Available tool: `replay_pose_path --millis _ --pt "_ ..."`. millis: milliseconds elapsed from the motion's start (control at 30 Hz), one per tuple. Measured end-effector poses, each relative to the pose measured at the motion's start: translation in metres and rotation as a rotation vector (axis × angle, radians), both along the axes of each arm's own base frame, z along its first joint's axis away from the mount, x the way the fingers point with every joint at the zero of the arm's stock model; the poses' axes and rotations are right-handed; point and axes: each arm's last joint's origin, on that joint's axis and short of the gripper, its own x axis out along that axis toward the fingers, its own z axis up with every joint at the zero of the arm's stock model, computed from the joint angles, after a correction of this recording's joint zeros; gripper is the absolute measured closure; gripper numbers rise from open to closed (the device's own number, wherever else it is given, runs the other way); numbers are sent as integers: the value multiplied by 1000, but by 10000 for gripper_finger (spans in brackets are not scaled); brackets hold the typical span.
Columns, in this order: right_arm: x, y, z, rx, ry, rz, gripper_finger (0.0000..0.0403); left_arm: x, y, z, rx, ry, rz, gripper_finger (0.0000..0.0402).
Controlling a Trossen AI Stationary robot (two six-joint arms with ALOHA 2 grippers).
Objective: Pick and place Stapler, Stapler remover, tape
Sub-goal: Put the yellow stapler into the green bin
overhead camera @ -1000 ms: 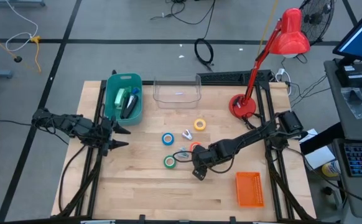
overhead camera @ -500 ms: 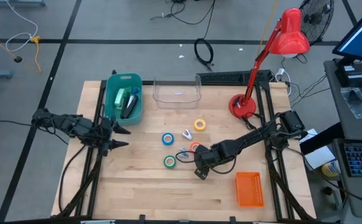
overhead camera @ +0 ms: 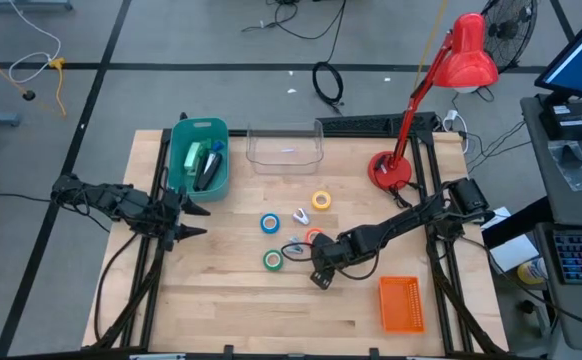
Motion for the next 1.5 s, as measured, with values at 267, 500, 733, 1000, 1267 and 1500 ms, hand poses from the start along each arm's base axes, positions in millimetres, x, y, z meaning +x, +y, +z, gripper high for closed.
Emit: replay_pose_path --millis 267,500,733,1000,1267,1500 --pt "-6 -1 -2 -23 65 15 273 0 0 0 0 0 1 131" --pt "-6 -4 -2 -20 75 -2 339 0 0 0 -1 0 1 131" --pt "-6 -3 -2 -12 70 -14 339 0 0 0 -48 4 15 131" --pt "-2 -1 2 80 32 -29 339 1 0 3 -143 -21 38 131" --pt "4 0 24 166 -103 -5 339 3 -1 17 -210 -153 32 131" --pt "19 -10 55 224 -363 -23 339 4 -1 27 -249 -249 23 131"
